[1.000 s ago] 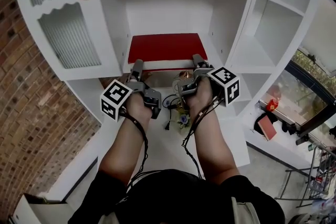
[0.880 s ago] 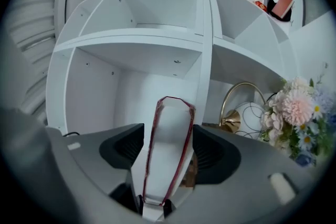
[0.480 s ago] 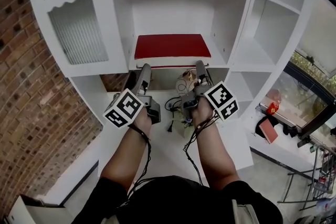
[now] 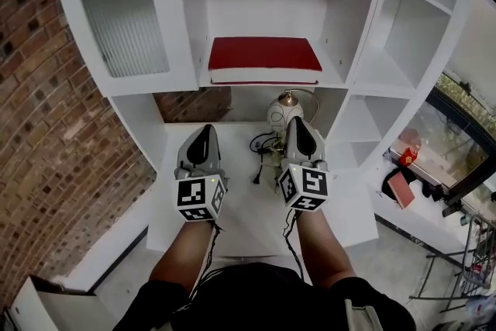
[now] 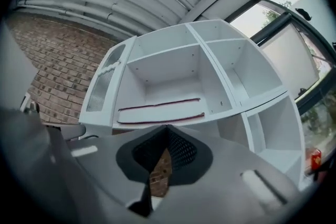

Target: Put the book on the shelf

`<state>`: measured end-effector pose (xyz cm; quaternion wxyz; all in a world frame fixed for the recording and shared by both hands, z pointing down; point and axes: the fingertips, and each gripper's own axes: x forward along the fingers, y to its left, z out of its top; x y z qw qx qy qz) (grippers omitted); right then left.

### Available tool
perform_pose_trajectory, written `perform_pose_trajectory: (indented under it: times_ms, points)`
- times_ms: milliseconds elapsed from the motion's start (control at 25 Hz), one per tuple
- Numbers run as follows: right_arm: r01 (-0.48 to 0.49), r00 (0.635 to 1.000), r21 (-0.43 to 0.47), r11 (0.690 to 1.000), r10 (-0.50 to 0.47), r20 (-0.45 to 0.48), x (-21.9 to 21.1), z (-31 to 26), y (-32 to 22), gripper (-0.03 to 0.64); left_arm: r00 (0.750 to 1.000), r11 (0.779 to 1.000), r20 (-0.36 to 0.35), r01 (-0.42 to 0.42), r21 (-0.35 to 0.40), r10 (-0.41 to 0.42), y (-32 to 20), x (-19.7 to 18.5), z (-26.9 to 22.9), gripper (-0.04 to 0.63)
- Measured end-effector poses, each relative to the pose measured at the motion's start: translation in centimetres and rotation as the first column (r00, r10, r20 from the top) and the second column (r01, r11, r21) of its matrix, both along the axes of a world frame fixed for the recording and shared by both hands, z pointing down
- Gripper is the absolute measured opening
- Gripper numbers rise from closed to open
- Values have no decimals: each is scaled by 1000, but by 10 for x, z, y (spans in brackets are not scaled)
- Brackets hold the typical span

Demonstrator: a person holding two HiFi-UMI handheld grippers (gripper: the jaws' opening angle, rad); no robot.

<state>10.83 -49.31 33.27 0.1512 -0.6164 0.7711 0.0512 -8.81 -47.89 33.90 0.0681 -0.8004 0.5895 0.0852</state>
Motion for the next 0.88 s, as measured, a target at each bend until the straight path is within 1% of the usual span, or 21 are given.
perform_pose_trajectory:
  times_ms: [40, 200, 360, 640, 880]
  points:
    - [10, 1000, -14, 1000, -10, -5, -2, 7, 3, 12, 1000, 1000, -5, -2, -21, 2, 4, -2, 9, 2]
    - [49, 998, -60, 997, -51, -37, -13, 37, 18, 12, 997, 993, -72, -34, -113, 26, 21, -8, 44, 2]
    - [77, 995, -102, 992, -83, -55, -22, 55, 27, 12, 997, 986, -70, -41, -163, 30, 30, -9, 67, 3]
    - [88, 994, -134, 987, -97, -57, -27, 68, 36, 12, 996, 980, -72, -56, -191, 43, 37, -5, 79, 3]
    - [84, 994, -138, 987, -93, -60, -25, 70, 36, 12, 997, 980, -70, -58, -191, 45, 35, 0, 79, 3]
